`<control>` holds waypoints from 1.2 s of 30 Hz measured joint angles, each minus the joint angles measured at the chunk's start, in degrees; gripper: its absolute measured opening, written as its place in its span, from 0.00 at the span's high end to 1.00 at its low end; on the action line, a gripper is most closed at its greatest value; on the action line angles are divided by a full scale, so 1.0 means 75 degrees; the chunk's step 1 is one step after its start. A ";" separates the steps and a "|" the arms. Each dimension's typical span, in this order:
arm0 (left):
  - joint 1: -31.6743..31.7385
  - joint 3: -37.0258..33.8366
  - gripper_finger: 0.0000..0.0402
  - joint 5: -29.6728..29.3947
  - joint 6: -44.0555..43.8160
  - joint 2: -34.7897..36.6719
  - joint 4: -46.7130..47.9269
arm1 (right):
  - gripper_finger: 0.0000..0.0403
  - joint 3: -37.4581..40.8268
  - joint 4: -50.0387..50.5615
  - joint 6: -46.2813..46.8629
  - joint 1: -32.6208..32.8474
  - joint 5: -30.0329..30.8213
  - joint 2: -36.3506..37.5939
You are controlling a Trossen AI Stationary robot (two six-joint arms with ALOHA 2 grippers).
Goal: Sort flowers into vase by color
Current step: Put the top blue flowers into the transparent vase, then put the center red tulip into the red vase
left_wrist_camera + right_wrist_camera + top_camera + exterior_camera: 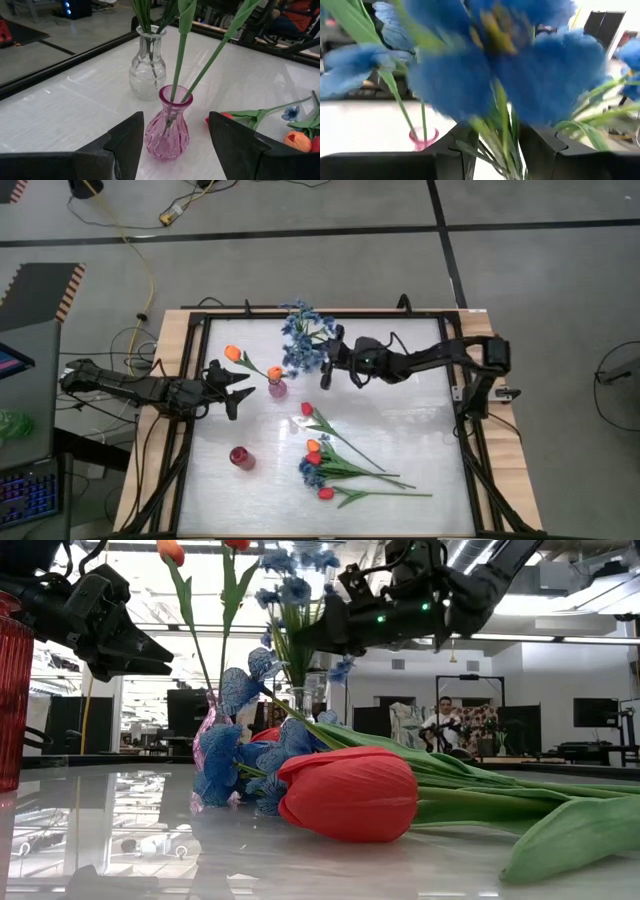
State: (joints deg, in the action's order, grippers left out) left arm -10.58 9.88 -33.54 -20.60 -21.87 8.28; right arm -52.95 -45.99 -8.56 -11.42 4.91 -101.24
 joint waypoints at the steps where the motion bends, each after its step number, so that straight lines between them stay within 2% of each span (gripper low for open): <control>1: 0.0002 0.0001 0.48 0.0000 0.0000 0.0000 0.0001 | 0.61 0.0000 0.0327 -0.0001 -0.0011 0.0000 0.0152; 6: -0.0001 0.0000 0.48 -0.0003 0.0000 0.0003 -0.0002 | 0.60 0.0000 0.1194 0.0003 -0.0057 0.0003 0.0638; 12: -0.0001 0.0001 0.48 0.0000 0.0000 0.0000 -0.0002 | 0.57 0.0000 0.1521 0.0069 -0.0055 0.0004 0.0767; 16: -0.0001 0.0000 0.48 -0.0002 0.0000 0.0000 -0.0002 | 0.51 0.0000 0.1898 0.0525 -0.0090 0.0006 0.0767; 23: 0.0000 0.0000 0.48 -0.0003 0.0000 0.0000 -0.0002 | 0.38 0.0000 0.2417 0.0545 -0.0088 0.0003 0.0764; 30: 0.0000 -0.0001 0.48 -0.0003 0.0000 0.0002 0.0001 | 0.37 0.0000 0.3319 0.0303 -0.0082 0.0003 0.1167; 36: 0.0001 0.0001 0.48 -0.0003 0.0000 0.0002 0.0001 | 0.37 0.0000 0.4672 0.0285 -0.0082 0.0006 0.1834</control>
State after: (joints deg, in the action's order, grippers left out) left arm -10.57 9.89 -33.56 -20.60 -21.85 8.29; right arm -52.95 -10.96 -6.42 -12.03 4.95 -87.48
